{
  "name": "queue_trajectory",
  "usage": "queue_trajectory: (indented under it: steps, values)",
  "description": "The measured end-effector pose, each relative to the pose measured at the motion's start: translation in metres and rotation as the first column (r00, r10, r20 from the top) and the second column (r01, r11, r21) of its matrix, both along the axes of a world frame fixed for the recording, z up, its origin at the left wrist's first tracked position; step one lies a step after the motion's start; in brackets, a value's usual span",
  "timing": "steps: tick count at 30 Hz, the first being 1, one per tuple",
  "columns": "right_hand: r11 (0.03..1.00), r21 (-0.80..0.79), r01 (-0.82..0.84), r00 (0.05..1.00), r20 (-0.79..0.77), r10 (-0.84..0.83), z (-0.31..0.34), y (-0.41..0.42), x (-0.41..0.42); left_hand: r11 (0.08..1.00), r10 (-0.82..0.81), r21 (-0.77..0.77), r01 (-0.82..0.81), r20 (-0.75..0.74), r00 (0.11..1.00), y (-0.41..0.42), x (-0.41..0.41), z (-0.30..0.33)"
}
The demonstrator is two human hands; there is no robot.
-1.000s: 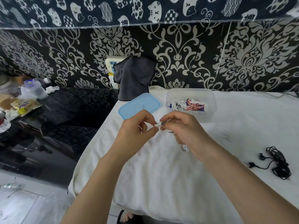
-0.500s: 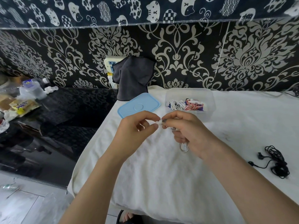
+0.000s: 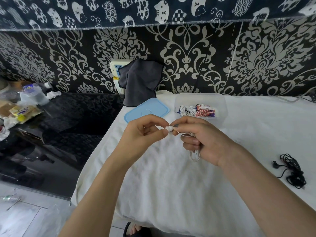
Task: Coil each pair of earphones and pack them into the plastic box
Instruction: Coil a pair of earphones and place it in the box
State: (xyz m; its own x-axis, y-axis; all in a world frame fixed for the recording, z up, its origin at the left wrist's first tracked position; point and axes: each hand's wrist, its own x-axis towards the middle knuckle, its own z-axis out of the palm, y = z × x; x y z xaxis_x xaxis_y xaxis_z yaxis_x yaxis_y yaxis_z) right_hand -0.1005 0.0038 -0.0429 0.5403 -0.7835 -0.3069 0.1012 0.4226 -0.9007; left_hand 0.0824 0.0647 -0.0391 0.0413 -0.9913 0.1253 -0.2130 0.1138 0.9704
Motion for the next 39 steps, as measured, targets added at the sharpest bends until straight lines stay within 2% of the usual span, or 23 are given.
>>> queue_trajectory:
  steps: [15, 20, 25, 28, 30, 34, 36, 39]
  values:
    - [0.992, 0.125, 0.011, 0.995, 0.101, -0.024, 0.000, -0.002, -0.002, 0.986, -0.030, 0.146, 0.076, -0.295, 0.955, -0.006, -0.008, -0.002]
    - [0.983, 0.174, 0.060, 0.991, 0.105, -0.080, -0.003, -0.005, -0.002, 0.994, 0.057, 0.107, -0.038, -0.186, 0.981, -0.012, -0.017, -0.003]
    - [0.971, 0.224, 0.089, 0.978, 0.165, -0.128, -0.001, -0.014, -0.005, 0.985, 0.135, 0.138, -0.103, -0.252, 0.958, -0.023, -0.026, -0.006]
    - [0.948, 0.259, 0.187, 0.947, 0.211, -0.244, -0.003, -0.032, -0.012, 0.962, 0.247, 0.176, -0.207, -0.251, 0.936, -0.032, -0.029, -0.009]
    - [0.941, 0.179, 0.289, 0.936, 0.154, -0.317, -0.003, -0.049, -0.020, 0.941, 0.312, 0.189, -0.282, -0.156, 0.937, -0.040, -0.031, -0.014]
    - [0.878, -0.136, 0.460, 0.872, -0.120, -0.475, 0.006, -0.082, -0.027, 0.932, 0.294, 0.213, -0.293, 0.030, 0.955, -0.051, -0.038, -0.027]
    - [0.861, -0.218, 0.459, 0.838, -0.217, -0.501, 0.009, -0.093, -0.022, 0.938, 0.244, 0.226, -0.261, 0.102, 0.964, -0.056, -0.042, -0.033]
    - [0.884, -0.302, 0.358, 0.805, -0.380, -0.456, 0.011, -0.107, -0.009, 0.948, 0.187, 0.226, -0.224, 0.174, 0.967, -0.060, -0.047, -0.039]
